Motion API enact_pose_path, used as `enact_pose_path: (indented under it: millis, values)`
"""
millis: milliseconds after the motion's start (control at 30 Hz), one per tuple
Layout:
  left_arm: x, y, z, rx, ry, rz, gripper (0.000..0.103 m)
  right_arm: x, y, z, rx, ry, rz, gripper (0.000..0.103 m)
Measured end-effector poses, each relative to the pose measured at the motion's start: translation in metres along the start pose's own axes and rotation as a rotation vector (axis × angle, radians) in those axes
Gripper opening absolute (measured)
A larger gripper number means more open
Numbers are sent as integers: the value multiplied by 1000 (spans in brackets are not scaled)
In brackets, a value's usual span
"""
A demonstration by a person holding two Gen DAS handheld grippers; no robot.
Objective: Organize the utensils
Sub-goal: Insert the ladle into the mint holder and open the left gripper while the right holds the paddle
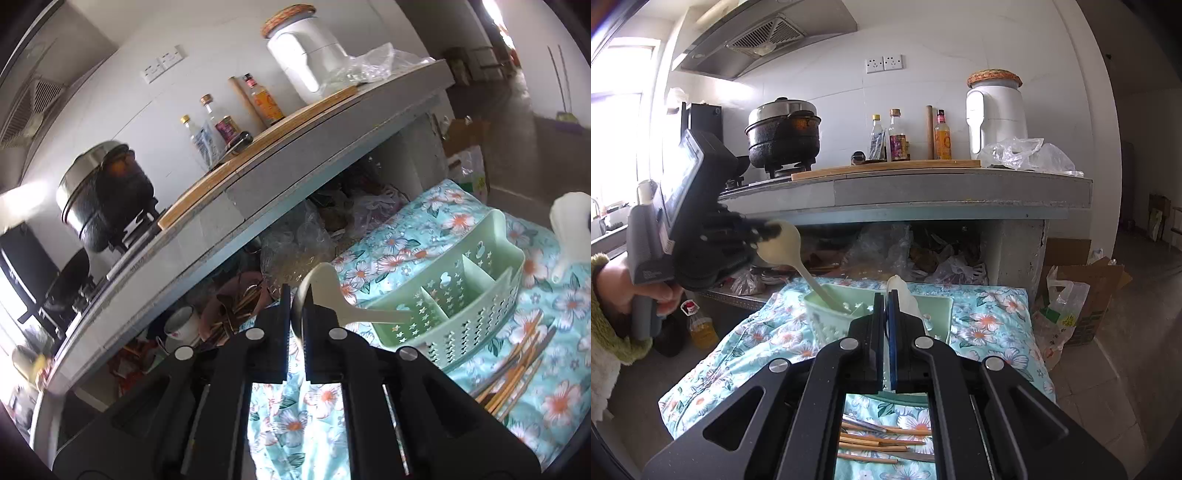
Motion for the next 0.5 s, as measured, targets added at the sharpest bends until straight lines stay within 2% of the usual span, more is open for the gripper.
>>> enact_pose_path:
  millis: [233,300,400,433,500]
  values:
    - [-8,-15,-8,-132,87,37,4,0,3,2,4,1,-3,2]
    - [-17,-20,-8,-124,109,67,4,-1,4,1,3,3,-4,2]
    - [-26,-19,-11,-42,102,131,11,0,4,1,3,4,-2,2]
    - [-27,-16,-12,6,89,159,16,0,3,0,2,3,0,2]
    - [-25,-10,-15,105,22,225,57,0,1,0,-1,3,-2,2]
Point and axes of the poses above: each gripper's, at about its wrist camera, not at the fingertips, and x roughly against the way its jaws point, y to its left, z to its underside, the point moved 8 cm from there along -x, roughly the way its jaws point, and after that the axes turned 11 degrees about z, right-handed, at the moved point
